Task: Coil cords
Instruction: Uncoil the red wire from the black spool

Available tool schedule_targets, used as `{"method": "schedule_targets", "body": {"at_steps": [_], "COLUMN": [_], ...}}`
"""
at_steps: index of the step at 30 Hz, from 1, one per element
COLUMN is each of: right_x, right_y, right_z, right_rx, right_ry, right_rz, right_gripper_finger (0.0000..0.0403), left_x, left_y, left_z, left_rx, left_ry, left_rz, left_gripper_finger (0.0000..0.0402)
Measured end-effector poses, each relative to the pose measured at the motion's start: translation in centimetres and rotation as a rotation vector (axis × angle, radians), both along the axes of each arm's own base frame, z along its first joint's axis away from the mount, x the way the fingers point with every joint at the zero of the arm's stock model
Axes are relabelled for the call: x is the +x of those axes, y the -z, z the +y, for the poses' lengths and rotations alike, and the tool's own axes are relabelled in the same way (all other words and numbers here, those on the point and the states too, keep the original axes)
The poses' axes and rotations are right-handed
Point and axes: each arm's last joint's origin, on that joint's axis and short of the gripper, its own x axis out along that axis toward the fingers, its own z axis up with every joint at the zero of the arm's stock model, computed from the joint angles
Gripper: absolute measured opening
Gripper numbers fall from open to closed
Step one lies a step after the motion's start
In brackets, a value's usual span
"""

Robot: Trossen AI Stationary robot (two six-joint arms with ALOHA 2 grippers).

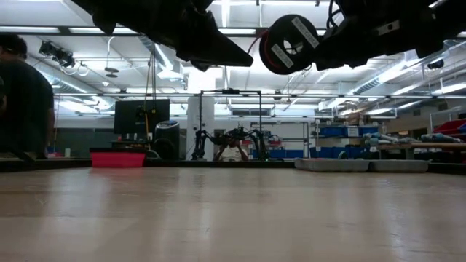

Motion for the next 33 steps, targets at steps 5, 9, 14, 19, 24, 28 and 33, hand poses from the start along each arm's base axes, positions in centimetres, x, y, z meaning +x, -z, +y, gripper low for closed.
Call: {"method": "schedule_targets", "body": {"at_steps": [5,9,14,19,24,28,33], "right_x": [-0.1,-0.1,-0.1,-0.1,0.0,0.4,1.0], "right_y": [0.3,0.3,0.2,-0.2,-0.8,-1.6,-2.5], "right_z": [-0.1,0.0,0.1,0.0,-0.2,-0.2,-0.2], "right_rx": [-0.018,-0.041,-0.061,-0.082,-0.079,-0.086,-0.092], "right_ry": [0.061,0.126,0.192,0.295,0.362,0.387,0.419], "right_rz": [0.027,0.031,0.018,-0.024,-0.092,-0.103,-0.122], "right_gripper_finger": [0.0000,0.0000,0.0000,0.0000,0.0000,0.0000,0.0000], "left_x": [0.7,1.1,1.3,1.6,1.7,2.4,3.2], "left_y": [-1.9,-3.9,-5.3,-6.4,-6.7,-6.4,-5.0], "left_z": [-0.5,-1.0,-1.5,-1.6,-1.4,-1.1,-1.0], "left_rx": [0.007,0.029,0.034,0.032,0.046,0.041,0.038], "left_ry": [0.003,0.001,-0.021,-0.035,-0.084,-0.101,-0.095], "left_rz": [0.070,0.103,0.116,0.077,0.048,0.023,0.054], "left_gripper_finger": [0.0002,0.0001,0.0001,0.0000,0.0000,0.0000,0.0000]}}
